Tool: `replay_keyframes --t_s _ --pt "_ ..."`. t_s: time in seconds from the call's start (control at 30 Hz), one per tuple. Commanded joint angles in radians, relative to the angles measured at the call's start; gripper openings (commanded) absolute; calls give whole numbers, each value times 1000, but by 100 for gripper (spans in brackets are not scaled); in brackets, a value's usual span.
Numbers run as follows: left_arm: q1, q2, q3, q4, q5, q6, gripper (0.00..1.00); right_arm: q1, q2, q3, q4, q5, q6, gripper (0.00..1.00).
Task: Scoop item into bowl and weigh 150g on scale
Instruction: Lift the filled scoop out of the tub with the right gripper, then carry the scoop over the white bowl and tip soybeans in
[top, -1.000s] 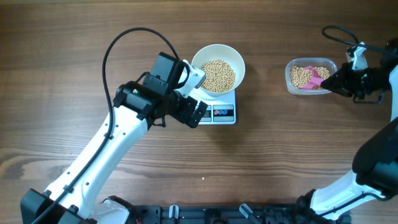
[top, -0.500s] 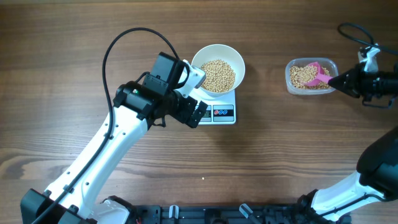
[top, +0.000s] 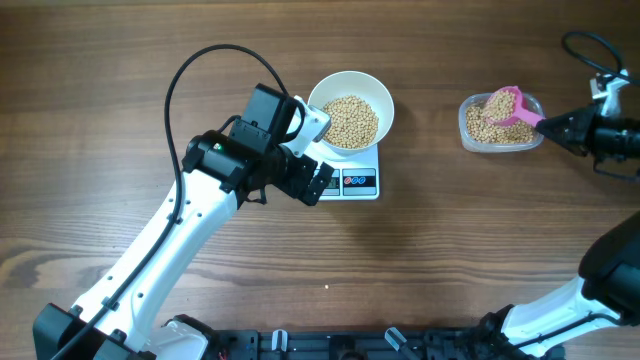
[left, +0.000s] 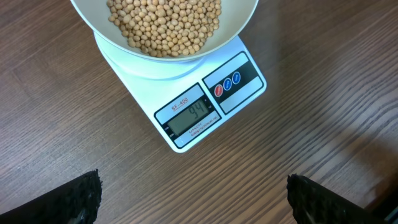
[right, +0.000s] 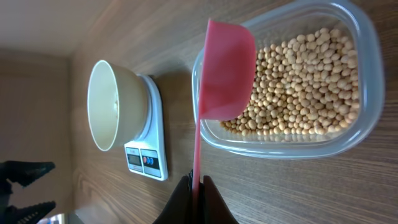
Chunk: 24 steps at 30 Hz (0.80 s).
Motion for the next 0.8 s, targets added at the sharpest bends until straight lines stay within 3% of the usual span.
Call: replay_keyframes --t_s 0.0,0.43,0.63,0.77 --pt "6 -21 14 0 -6 -10 100 -34 -2 -1 -11 -89 -70 4" --pt "6 -21 14 0 -6 -10 100 -24 -2 -1 -16 -424 -98 4" --pt "6 -21 14 0 -6 -10 100 122 -2 -1 -3 -430 -51 4" --pt "6 -21 14 0 -6 -9 100 257 -2 0 109 -429 57 4"
